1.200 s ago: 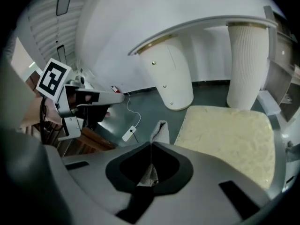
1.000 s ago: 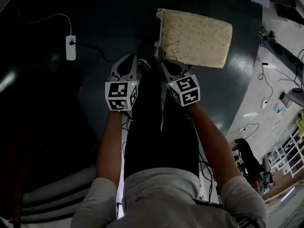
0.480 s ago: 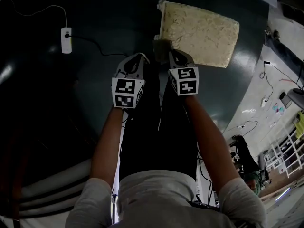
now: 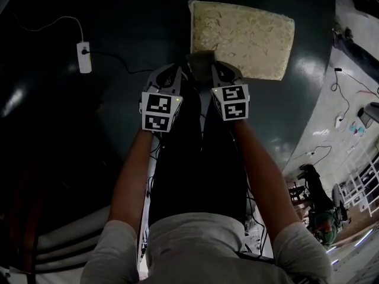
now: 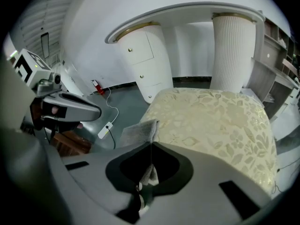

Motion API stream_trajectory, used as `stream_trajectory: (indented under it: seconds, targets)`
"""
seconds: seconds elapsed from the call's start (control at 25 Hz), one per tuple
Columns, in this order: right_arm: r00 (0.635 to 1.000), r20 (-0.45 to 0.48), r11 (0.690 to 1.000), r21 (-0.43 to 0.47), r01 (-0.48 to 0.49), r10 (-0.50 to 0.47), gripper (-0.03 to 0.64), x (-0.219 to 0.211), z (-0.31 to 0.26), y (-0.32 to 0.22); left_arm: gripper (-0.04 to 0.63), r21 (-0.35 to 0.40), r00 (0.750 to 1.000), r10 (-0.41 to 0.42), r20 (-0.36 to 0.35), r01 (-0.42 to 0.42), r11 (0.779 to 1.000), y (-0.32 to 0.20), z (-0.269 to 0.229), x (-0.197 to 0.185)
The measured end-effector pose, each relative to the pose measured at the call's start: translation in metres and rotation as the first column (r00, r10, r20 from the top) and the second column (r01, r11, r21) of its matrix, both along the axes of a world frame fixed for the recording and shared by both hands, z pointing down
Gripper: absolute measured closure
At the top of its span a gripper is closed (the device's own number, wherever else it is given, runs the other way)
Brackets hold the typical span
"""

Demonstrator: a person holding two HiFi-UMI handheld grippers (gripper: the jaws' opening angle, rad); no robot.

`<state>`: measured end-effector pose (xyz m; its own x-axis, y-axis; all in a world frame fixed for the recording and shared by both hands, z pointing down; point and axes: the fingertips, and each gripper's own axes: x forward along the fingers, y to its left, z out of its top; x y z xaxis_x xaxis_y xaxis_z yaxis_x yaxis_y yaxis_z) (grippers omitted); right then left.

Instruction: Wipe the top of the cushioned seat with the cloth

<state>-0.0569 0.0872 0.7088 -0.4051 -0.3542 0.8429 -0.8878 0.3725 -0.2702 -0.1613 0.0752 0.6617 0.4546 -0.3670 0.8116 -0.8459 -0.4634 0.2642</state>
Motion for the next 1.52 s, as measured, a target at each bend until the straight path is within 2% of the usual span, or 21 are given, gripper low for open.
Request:
stream_trajectory:
  seconds: [0.32, 0.92, 1.52]
  targets:
    - [0.997, 0.013, 0.997, 0.003, -0.074, 0.074, 0.6, 0.037, -0.001, -0.002, 0.581, 0.009, 0.996, 0.092, 0.004, -0.092, 0.996, 0.013, 0.003, 0.05]
    - [0.986, -0.004, 0.986, -0.017, -0.165, 0.165, 0.6, 0.109, 0.003, 0.009, 0.581, -0.037, 1.0, -0.02, -0.005, 0.02, 0.999, 0.003, 0.008, 0.082]
    - [0.97, 0.005, 0.969, -0.025, -0.244, 0.244, 0.6, 0.181, 0.005, 0.011, 0.581, -0.056, 1.0, 0.022, -0.022, -0.023, 0.998, 0.003, 0.011, 0.151]
